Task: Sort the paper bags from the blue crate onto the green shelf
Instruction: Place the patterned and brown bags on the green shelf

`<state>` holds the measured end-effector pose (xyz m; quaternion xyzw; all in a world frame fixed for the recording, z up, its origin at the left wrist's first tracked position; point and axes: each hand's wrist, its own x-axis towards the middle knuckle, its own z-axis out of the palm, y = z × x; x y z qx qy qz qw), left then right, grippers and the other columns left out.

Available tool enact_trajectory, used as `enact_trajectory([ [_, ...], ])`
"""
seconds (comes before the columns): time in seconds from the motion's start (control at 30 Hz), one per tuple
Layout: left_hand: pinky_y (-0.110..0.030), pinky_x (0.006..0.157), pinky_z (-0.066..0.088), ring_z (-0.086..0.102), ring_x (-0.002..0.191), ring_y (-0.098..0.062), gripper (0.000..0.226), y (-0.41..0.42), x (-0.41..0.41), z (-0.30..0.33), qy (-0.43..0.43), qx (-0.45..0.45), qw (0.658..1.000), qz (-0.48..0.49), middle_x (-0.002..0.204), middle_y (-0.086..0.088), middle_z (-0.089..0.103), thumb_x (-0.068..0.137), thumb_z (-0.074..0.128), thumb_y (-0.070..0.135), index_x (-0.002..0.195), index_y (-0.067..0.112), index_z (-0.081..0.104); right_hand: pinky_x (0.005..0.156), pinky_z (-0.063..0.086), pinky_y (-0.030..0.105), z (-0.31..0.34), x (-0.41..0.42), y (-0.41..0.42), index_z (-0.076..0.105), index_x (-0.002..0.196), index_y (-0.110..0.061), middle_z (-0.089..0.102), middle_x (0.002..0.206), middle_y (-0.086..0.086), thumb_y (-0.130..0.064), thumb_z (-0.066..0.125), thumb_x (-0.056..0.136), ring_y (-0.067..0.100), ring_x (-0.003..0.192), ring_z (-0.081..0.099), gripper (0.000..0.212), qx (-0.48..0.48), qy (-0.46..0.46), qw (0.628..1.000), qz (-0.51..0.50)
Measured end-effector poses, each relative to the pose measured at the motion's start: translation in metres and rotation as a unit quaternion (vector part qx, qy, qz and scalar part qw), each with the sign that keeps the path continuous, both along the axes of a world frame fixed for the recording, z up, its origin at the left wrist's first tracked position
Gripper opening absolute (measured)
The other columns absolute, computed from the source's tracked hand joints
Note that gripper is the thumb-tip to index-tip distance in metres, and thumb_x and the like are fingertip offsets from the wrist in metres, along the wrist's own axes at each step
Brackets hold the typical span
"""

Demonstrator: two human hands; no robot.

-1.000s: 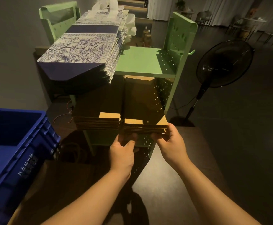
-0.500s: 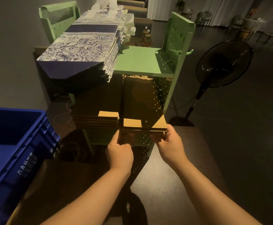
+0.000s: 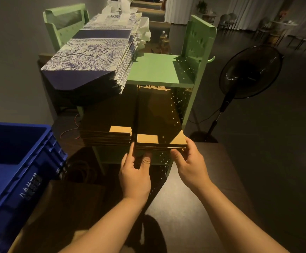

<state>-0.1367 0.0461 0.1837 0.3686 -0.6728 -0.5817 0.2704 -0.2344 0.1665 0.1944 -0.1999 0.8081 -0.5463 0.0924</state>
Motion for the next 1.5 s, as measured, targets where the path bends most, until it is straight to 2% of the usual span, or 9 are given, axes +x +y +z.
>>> enact_trajectory([
  [0.13, -0.050, 0.108, 0.051, 0.053, 0.136, -0.022, 0.084, -0.002, 0.002, 0.005, 0.005, 0.013, 1.000, 0.025, 0.146, 0.003, 0.058, 0.077, 0.054, 0.074, 0.148, 0.029, 0.053, 0.067, 0.047, 0.001, 0.000, -0.004, -0.001, 0.051, 0.138, -0.027, 0.059, 0.108, -0.033, -0.027, 0.065, 0.097, -0.018, 0.096, 0.056, 0.043, 0.001, 0.002, 1.000, -0.013],
  [0.27, -0.009, 0.075, 0.050, 0.062, 0.096, 0.007, 0.040, -0.009, -0.003, 0.005, 0.002, 0.032, 0.998, 0.056, 0.115, 0.022, 0.066, 0.098, 0.065, 0.036, 0.137, 0.027, 0.065, 0.063, 0.046, -0.002, -0.001, -0.006, -0.005, 0.057, 0.125, -0.029, 0.062, 0.103, -0.030, -0.023, 0.067, 0.096, -0.015, 0.092, 0.058, 0.031, -0.003, 0.001, 0.999, -0.032],
  [0.33, -0.003, 0.060, 0.039, 0.055, 0.079, 0.014, 0.032, -0.012, -0.004, 0.002, 0.010, 0.032, 0.998, 0.057, 0.102, 0.028, 0.063, 0.100, 0.064, 0.030, 0.132, 0.026, 0.069, 0.062, 0.046, -0.001, -0.001, -0.007, -0.007, 0.058, 0.119, -0.030, 0.063, 0.101, -0.030, -0.023, 0.068, 0.095, -0.015, 0.088, 0.060, 0.027, -0.002, 0.007, 0.999, -0.041],
  [0.6, -0.013, 0.070, 0.040, 0.055, 0.095, 0.005, 0.028, -0.012, -0.001, 0.001, 0.039, 0.045, 0.994, 0.092, 0.100, 0.033, 0.051, 0.098, 0.066, 0.034, 0.125, 0.042, 0.065, 0.086, 0.054, 0.021, 0.000, -0.004, -0.008, 0.050, 0.138, -0.030, 0.057, 0.120, -0.021, -0.041, 0.068, 0.091, -0.001, 0.107, 0.059, 0.051, -0.003, 0.049, 0.998, -0.044],
  [0.83, -0.045, 0.078, 0.064, 0.061, 0.098, -0.007, 0.016, -0.009, 0.003, 0.006, 0.055, 0.006, 0.994, 0.094, 0.109, 0.022, 0.050, 0.090, 0.067, 0.052, 0.099, 0.060, 0.058, 0.092, 0.037, 0.006, 0.008, 0.001, -0.007, 0.039, 0.154, -0.026, 0.046, 0.129, -0.025, -0.050, 0.053, 0.090, -0.010, 0.116, 0.045, 0.070, 0.003, 0.129, 0.990, -0.059],
  [1.07, -0.026, 0.064, 0.057, 0.069, 0.087, -0.018, 0.005, -0.013, 0.002, 0.001, 0.073, 0.071, 0.991, 0.088, 0.097, 0.005, 0.068, 0.094, 0.065, 0.048, 0.095, 0.044, 0.062, 0.096, 0.042, 0.007, 0.002, -0.001, -0.005, 0.057, 0.142, -0.021, 0.050, 0.119, -0.036, -0.027, 0.062, 0.098, -0.020, 0.112, 0.049, 0.044, -0.004, 0.170, 0.981, -0.092],
  [1.27, -0.047, 0.093, 0.060, 0.070, 0.092, -0.019, 0.030, -0.018, -0.006, -0.004, 0.021, 0.238, 0.971, 0.026, 0.098, -0.002, 0.072, 0.100, 0.059, 0.046, 0.114, 0.020, 0.065, 0.090, 0.045, 0.005, 0.002, -0.004, -0.006, 0.058, 0.141, -0.026, 0.053, 0.115, -0.035, -0.025, 0.064, 0.098, -0.017, 0.111, 0.053, 0.043, -0.027, 0.127, 0.987, -0.090],
  [1.4, -0.044, 0.088, 0.062, 0.071, 0.107, -0.025, 0.074, -0.017, -0.009, 0.003, 0.059, 0.326, 0.943, 0.012, 0.120, -0.005, 0.070, 0.076, 0.065, 0.069, 0.131, 0.020, 0.057, 0.091, 0.059, 0.029, 0.001, -0.003, -0.011, 0.052, 0.140, -0.035, 0.060, 0.126, -0.011, -0.055, 0.053, 0.093, 0.008, 0.114, 0.062, 0.051, -0.072, 0.043, 0.993, -0.082],
  [1.5, -0.042, 0.085, 0.063, 0.072, 0.106, -0.025, 0.080, -0.016, -0.008, 0.013, 0.094, 0.335, 0.937, -0.001, 0.117, -0.006, 0.073, 0.064, 0.067, 0.070, 0.125, 0.019, 0.059, 0.084, 0.064, 0.040, 0.003, -0.002, -0.017, 0.048, 0.138, -0.037, 0.062, 0.130, -0.001, -0.062, 0.044, 0.090, 0.017, 0.114, 0.064, 0.054, -0.103, -0.046, 0.990, -0.086],
])
